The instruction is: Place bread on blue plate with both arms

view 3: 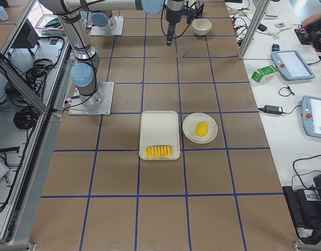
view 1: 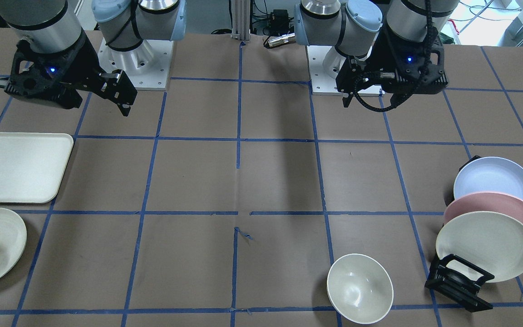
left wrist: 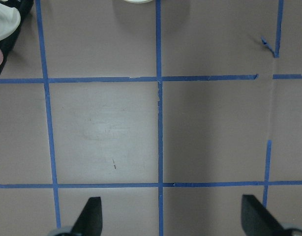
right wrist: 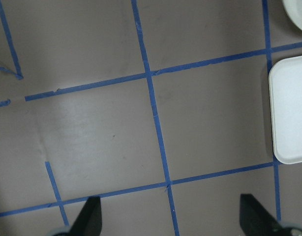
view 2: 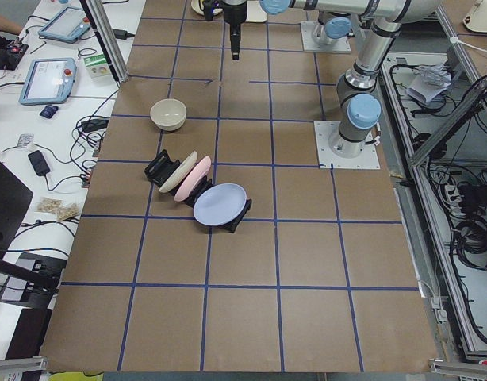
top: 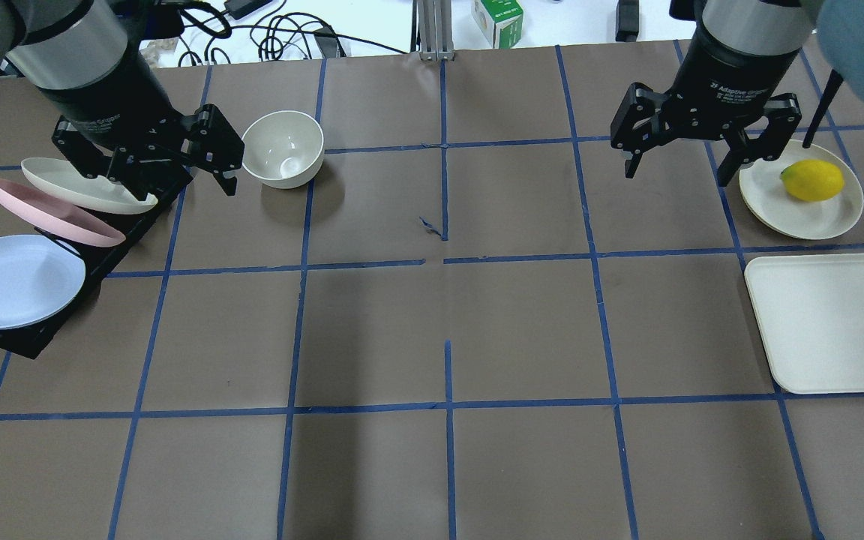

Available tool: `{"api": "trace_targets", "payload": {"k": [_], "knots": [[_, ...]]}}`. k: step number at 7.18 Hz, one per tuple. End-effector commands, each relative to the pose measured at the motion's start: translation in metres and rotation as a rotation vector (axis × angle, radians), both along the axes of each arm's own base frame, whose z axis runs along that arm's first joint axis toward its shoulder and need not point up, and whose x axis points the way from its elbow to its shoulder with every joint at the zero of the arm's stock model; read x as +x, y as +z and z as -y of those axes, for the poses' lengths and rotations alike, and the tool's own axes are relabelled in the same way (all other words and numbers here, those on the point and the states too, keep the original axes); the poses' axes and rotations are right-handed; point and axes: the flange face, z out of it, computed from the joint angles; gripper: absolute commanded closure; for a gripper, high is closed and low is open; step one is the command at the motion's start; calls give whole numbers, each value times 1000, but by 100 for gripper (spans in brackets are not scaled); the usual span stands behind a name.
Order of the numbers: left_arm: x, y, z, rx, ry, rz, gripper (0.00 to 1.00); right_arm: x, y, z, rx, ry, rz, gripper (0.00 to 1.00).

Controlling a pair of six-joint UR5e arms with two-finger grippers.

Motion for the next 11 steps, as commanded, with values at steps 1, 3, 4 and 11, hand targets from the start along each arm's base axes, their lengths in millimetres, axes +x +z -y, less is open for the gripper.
{"api": "trace_targets", "payload": {"k": [1, 3, 4, 11], "knots": [[114, -20, 10, 39, 204, -1, 0, -64, -1, 16, -32, -119, -6, 0], [244, -52, 3, 28, 443, -4, 0, -131, -21, 15, 8, -179, -5, 0], [288, -63, 3, -10, 500, 69, 0, -168, -31, 12, 16, -115, 3, 0], [461, -208, 2, 22, 720, 219, 1, -412, -196, 15, 32, 70, -27, 0]]}}
